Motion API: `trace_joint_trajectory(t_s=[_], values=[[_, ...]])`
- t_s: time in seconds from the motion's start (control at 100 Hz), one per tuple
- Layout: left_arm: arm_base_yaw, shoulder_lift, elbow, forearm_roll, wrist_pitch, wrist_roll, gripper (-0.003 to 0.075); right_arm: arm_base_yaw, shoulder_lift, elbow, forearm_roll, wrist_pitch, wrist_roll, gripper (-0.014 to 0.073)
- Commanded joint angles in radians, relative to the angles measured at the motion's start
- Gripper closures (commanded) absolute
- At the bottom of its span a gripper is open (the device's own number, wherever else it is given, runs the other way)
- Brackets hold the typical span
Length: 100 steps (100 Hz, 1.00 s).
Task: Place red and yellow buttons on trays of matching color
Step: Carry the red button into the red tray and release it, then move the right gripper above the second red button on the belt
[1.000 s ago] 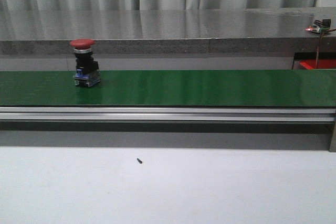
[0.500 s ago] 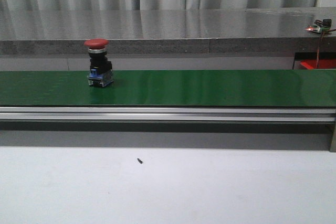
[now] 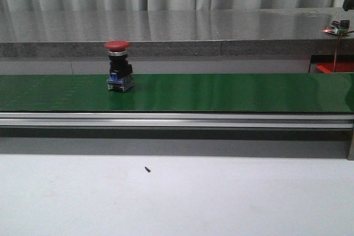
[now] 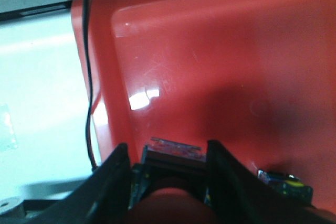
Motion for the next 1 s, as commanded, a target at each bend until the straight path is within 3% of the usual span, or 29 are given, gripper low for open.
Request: trace_joint_trajectory(t_s=[0.0, 0.45, 0.52, 0.69, 0.99], values=[[-0.002, -0.014, -0.025, -0.03, -0.054, -0.001, 0.074, -0.007, -0.051, -0.039, -0.002, 0.036, -0.014, 0.037], [-0.002, -0.014, -0.025, -0.03, -0.054, -0.001, 0.074, -0.015, 0.016, -0.039, -0.002, 0.007, -0.02, 0.0366], [-0.002, -0.014, -0.025, -0.03, -0.054, -0.001, 0.074, -0.016, 0.016, -0.039, -0.002, 0.007, -0.034, 0.0323], [-0.002, -0.014, -0.025, -0.03, -0.054, -0.001, 0.074, -0.016, 0.016, -0.039, -0.002, 0.008, -0.039, 0.0116], [-0.002, -0.014, -0.025, -0.03, -0.054, -0.001, 0.074, -0.016, 0.012, -0.073, -0.002, 0.041, -0.039, 0.0119]])
